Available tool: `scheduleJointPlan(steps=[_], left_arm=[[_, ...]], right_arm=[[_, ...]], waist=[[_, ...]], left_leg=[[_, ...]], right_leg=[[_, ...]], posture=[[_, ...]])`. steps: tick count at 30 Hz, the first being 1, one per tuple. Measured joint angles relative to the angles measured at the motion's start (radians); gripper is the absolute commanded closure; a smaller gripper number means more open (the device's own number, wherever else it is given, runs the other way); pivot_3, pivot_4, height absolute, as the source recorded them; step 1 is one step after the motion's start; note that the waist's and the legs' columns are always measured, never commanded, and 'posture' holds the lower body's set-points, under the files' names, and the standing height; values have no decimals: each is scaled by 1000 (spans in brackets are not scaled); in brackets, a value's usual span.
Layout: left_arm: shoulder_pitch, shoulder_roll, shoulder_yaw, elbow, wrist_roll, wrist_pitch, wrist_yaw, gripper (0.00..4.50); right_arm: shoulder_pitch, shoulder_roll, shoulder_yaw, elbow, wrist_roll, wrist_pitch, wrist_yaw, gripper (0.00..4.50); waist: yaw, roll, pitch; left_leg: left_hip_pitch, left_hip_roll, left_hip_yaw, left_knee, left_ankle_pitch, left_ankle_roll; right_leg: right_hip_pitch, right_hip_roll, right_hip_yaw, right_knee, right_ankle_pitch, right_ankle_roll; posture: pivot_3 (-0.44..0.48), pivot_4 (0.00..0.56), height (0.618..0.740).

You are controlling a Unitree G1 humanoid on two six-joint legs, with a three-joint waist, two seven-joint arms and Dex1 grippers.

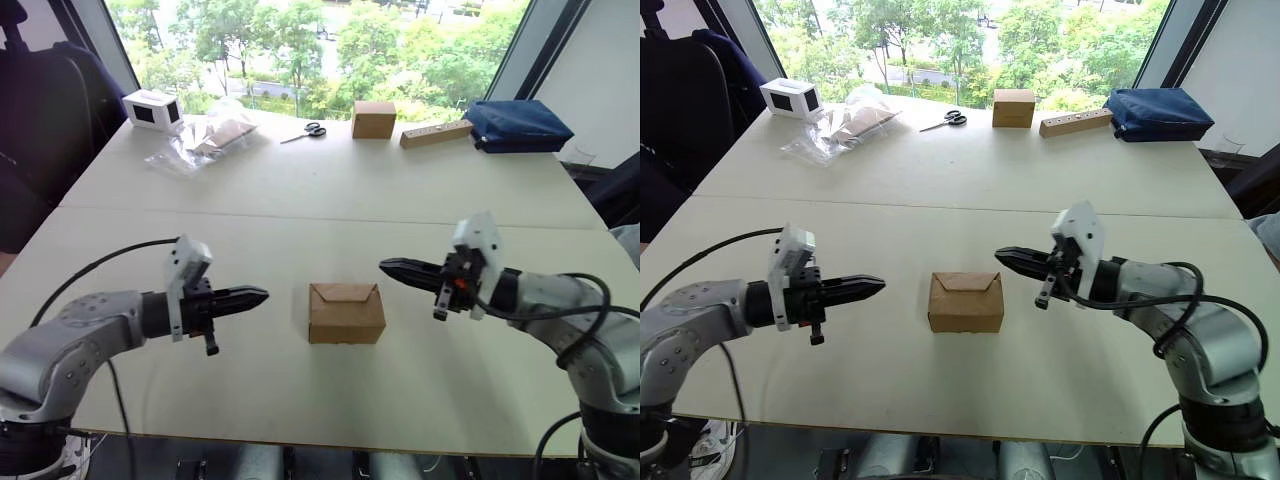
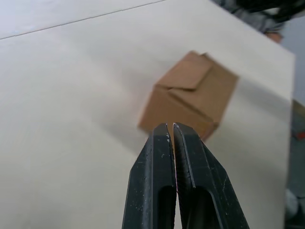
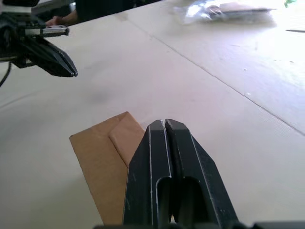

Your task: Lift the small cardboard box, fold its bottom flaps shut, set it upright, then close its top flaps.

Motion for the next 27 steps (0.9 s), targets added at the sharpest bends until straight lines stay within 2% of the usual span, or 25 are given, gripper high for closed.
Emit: scheduleJointPlan(steps=[4,6,9,14,22,27], left_arm=[[83,-9,42,15,0,-2,35,4358],[134,-57,62,9,6,-25,69,4358],[237,-68,60,-21,32,-59,82,4358],[305,-51,6,-66,100,-130,63,4358],[359,-48,-60,-87,156,-200,31,4358],[369,-57,-63,-86,154,-212,31,4358]], right_arm=[[142,-44,-73,-16,25,24,-6,4500],[210,-45,-111,-3,26,19,-5,4500],[311,-54,-134,1,20,13,-3,4500],[405,-72,-136,-11,15,-4,5,4500],[492,-74,-135,-12,-3,-38,3,4500],[495,-74,-134,-12,-9,-59,-9,4500]], waist=[[0,0,0],[0,1,0],[-2,0,0],[1,1,0],[-3,1,0],[1,1,0]], left_leg=[[0,0,0,-1,0,0],[1,0,1,-2,0,0],[1,0,1,-2,0,0],[0,0,1,-4,-1,-1],[0,0,2,-6,0,-1],[0,0,2,-6,0,-1]], right_leg=[[-1,-2,0,0,0,0],[-1,-4,0,0,0,0],[-1,-4,0,0,0,0],[-2,-5,0,-2,-1,-1],[-3,-5,0,-3,-1,-2],[-3,-5,0,-3,-1,-2]], posture=[[0,150,740],[0,150,740],[0,150,740],[0,150,740],[0,150,740],[0,150,740]])
